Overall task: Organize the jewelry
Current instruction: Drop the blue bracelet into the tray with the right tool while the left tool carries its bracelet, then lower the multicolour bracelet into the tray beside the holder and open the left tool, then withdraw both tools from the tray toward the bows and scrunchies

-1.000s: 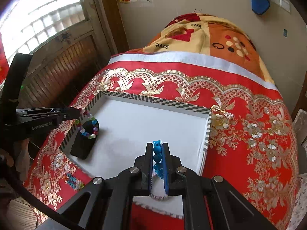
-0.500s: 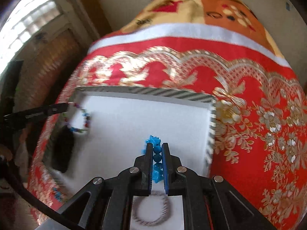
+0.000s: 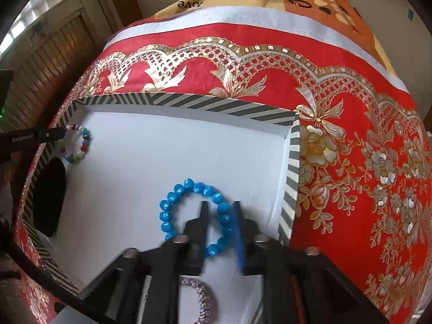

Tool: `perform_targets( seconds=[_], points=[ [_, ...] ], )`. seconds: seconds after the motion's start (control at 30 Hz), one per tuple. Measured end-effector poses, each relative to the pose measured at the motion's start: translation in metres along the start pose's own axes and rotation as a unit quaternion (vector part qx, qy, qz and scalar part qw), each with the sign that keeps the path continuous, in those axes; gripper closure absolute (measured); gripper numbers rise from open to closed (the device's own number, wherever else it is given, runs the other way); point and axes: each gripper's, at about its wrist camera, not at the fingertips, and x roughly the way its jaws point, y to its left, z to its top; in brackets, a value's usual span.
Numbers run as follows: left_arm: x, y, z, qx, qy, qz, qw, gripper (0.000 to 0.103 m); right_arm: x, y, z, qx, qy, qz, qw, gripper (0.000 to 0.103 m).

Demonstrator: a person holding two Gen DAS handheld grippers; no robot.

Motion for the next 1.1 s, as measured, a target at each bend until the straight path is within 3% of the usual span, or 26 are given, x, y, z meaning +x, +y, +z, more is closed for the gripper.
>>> perform_targets(
  seconds=[0.07, 0.33, 0.47, 1.1],
  points=[
    [-0.003, 0.001, -0.002, -0.006, -0.002, -0.014, 0.9999, 0.070, -0.004, 0.002, -0.001, 0.003, -0.008, 0.008, 1.000, 0.070],
    [-0.033, -0.013, -0.017, 0.025, -0.034, 0.007, 0.9991, 0.069, -0.037, 0.003, -0.009, 0.029, -0.038, 0.026, 0.999, 0.069],
    [-0.049, -0.020, -0.028, 0.041, -0.046, 0.017, 0.9979, 0.069, -0.052, 0.010, -0.014, 0.037, -0.046, 0.026, 0.998, 0.063],
    [-0.118, -0.044, -0.117, 0.067, -0.088, 0.016, 0.9937, 0.069, -0.122, 0.036, -0.082, 0.056, -0.083, 0.006, 0.995, 0.060]
  ],
)
